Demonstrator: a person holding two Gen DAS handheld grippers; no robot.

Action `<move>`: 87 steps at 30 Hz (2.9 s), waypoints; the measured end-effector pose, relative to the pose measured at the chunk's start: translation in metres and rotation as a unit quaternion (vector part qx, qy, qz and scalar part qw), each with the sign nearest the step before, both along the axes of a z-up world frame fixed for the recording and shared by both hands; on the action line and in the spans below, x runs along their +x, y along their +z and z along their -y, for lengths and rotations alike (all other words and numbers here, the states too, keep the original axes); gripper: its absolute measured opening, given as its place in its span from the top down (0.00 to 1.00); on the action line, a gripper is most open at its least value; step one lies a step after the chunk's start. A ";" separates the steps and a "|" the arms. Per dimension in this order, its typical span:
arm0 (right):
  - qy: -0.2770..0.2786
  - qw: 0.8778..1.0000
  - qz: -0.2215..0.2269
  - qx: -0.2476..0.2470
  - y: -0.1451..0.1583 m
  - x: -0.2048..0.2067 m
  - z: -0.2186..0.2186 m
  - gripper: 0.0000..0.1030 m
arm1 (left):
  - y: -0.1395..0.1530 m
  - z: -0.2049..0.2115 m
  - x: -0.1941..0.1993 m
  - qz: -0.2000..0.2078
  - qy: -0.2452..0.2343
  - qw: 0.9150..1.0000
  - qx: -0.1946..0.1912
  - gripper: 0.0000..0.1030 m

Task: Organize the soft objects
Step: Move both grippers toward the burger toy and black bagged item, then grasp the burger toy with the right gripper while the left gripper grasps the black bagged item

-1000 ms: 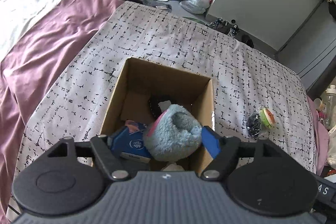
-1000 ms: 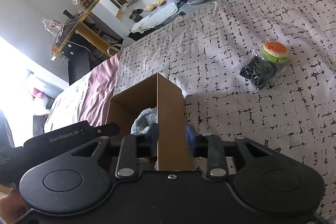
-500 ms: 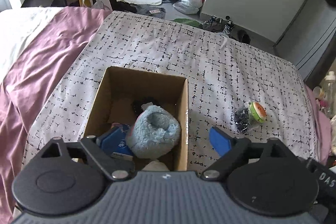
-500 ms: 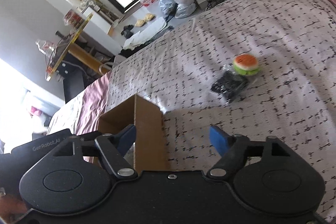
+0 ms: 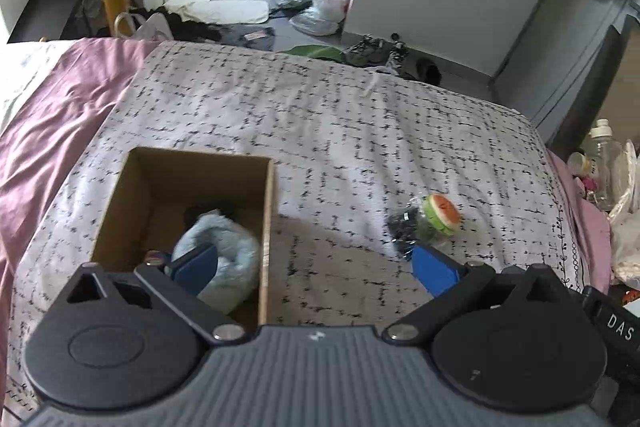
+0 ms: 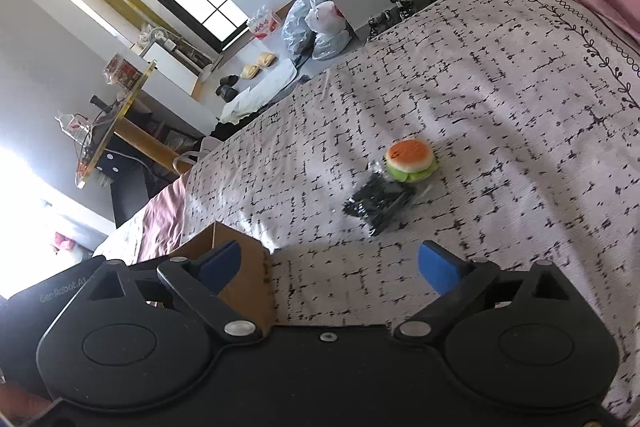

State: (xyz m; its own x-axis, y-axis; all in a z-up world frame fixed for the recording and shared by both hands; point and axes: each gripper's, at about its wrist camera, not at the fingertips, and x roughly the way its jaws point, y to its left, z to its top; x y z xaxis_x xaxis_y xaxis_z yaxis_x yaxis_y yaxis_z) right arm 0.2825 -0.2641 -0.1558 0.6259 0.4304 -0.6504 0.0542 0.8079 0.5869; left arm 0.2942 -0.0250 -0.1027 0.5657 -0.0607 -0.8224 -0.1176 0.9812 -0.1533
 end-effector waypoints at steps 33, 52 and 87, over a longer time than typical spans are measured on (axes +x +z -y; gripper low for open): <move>0.005 0.998 0.049 -0.035 -0.065 0.058 0.055 0.07 | -0.064 0.084 0.074 -0.057 0.023 0.997 0.034 0.01; 0.010 1.000 0.013 -0.018 -0.112 0.105 0.053 0.32 | -0.132 0.085 0.116 -0.106 0.058 0.990 -0.073 0.41; 0.078 0.995 0.018 -0.064 -0.104 0.095 0.014 0.66 | -0.082 0.056 0.090 -0.057 0.054 0.996 -0.033 0.79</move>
